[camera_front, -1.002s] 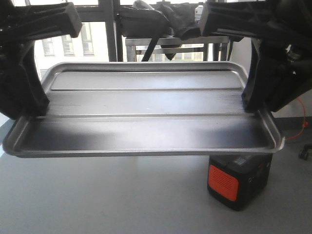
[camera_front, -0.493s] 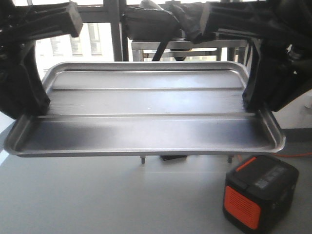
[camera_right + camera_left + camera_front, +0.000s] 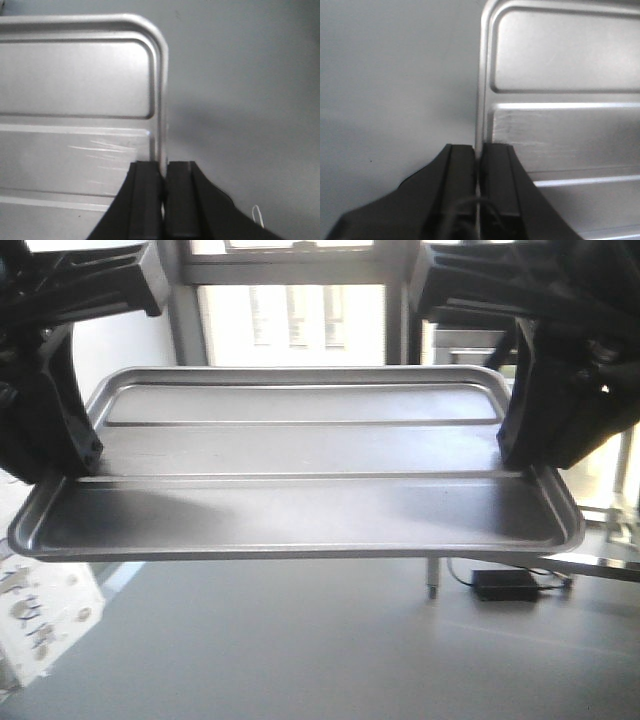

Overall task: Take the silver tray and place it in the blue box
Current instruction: 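Hold the tray level in both grippers while driving to the blue bin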

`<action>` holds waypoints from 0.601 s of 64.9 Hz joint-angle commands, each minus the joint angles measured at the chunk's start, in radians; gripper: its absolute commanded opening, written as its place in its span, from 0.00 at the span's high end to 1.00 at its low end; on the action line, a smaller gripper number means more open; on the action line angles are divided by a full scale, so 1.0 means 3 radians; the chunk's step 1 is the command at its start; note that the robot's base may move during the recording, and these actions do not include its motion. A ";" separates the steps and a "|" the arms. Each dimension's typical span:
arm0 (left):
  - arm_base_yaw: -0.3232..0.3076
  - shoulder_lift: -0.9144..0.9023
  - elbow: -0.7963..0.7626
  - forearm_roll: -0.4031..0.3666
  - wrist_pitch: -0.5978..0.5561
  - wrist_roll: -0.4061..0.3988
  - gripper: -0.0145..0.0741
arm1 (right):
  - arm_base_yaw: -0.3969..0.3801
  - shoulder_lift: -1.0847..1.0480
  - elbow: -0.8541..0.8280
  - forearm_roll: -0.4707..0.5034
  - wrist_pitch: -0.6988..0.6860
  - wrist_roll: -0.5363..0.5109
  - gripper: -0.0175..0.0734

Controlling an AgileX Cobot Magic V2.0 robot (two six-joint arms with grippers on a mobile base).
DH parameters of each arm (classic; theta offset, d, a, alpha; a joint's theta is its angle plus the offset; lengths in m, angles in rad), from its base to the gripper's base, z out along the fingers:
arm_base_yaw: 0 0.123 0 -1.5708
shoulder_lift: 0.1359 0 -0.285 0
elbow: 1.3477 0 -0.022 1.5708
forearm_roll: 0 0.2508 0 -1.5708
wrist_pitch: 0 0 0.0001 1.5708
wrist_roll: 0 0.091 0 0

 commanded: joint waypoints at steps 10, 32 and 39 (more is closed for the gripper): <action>-0.0016 -0.0096 -0.0084 0.0096 -0.0037 -0.0022 0.84 | -0.0009 -0.0098 -0.0092 -0.0134 -0.0069 -0.0006 0.74; -0.0016 -0.0096 -0.0084 0.0096 -0.0037 -0.0022 0.84 | -0.0009 -0.0098 -0.0092 -0.0134 -0.0069 -0.0006 0.74; -0.0016 -0.0096 -0.0084 0.0096 -0.0037 -0.0022 0.84 | -0.0009 -0.0098 -0.0092 -0.0134 -0.0069 -0.0006 0.74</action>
